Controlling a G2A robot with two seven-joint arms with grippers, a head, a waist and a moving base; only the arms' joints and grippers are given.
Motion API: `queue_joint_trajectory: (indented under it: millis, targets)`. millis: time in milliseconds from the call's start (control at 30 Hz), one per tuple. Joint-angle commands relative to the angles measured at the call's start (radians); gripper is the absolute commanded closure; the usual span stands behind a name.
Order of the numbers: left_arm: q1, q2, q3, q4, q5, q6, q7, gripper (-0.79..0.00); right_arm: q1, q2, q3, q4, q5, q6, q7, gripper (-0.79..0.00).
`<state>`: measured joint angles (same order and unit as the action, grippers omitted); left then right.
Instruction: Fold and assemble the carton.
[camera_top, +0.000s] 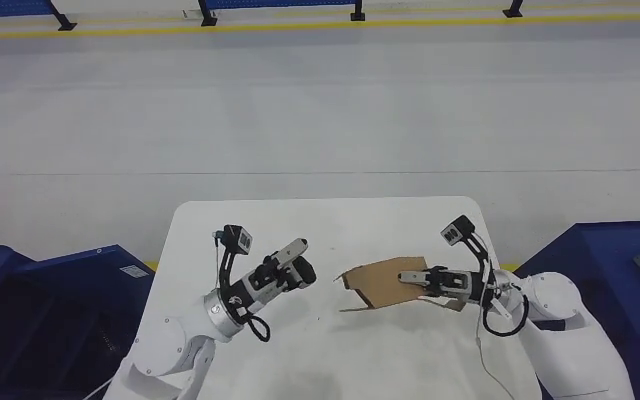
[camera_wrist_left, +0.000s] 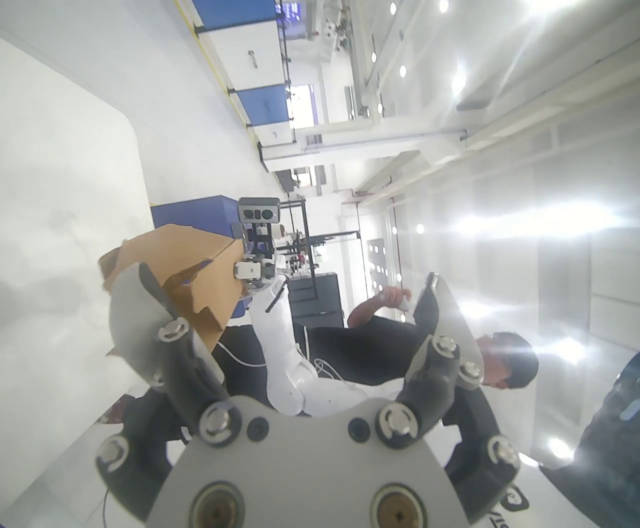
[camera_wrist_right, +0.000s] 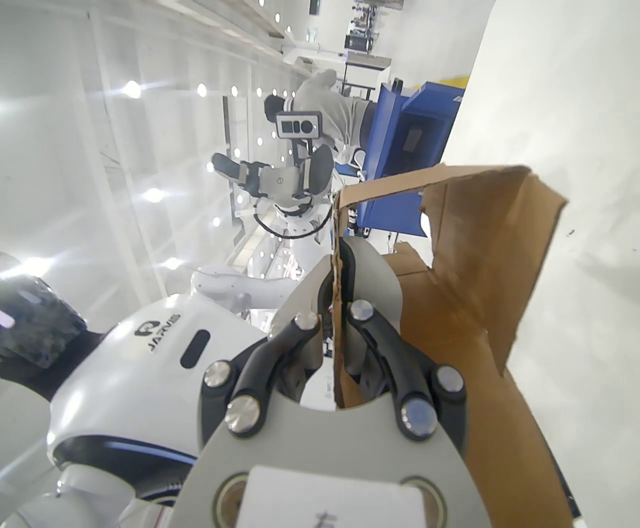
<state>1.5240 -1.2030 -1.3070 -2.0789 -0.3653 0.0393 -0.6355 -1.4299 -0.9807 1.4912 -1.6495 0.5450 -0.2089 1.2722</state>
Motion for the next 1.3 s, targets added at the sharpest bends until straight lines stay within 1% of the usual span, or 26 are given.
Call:
queue_joint_trajectory:
  millis: [0, 67, 233, 400, 667, 800, 967, 1133, 1267]
  targets:
    - [-0.011, -0.003, 0.038, 0.001, -0.037, 0.012, -0.015, -0.785, -0.009, 0.001, 0.003, -0.007, -0.004, -0.015, 0.006, 0.0]
    - [-0.03, -0.005, 0.063, 0.003, -0.051, 0.044, -0.022, -0.785, -0.017, 0.002, 0.007, -0.012, -0.004, -0.026, 0.007, 0.0]
    - [-0.063, -0.006, 0.123, 0.024, 0.005, 0.113, -0.015, -0.785, -0.028, 0.005, 0.023, -0.015, 0.026, -0.032, 0.01, 0.0]
    - [-0.081, -0.007, 0.169, 0.046, 0.045, 0.145, -0.02, -0.785, -0.033, 0.007, 0.031, -0.011, 0.055, -0.024, 0.023, 0.0]
    - [-0.107, -0.014, 0.226, 0.061, 0.054, 0.14, 0.016, -0.785, -0.039, 0.01, 0.028, -0.011, 0.056, -0.029, 0.037, 0.0]
    - [-0.11, -0.015, 0.229, 0.052, 0.04, 0.128, 0.027, -0.785, -0.037, 0.011, 0.03, -0.009, 0.058, -0.025, 0.037, 0.0]
    - [-0.094, -0.013, 0.23, 0.023, 0.036, 0.09, 0.021, -0.785, -0.033, 0.013, 0.017, 0.0, 0.027, -0.019, 0.035, 0.0]
    - [-0.084, -0.011, 0.241, 0.009, 0.038, 0.087, 0.02, -0.785, -0.027, 0.012, -0.004, 0.006, 0.012, -0.025, 0.022, 0.0]
    - [-0.102, -0.014, 0.268, 0.025, 0.056, 0.1, 0.022, -0.785, -0.027, 0.012, -0.015, 0.005, 0.006, -0.03, 0.028, 0.0]
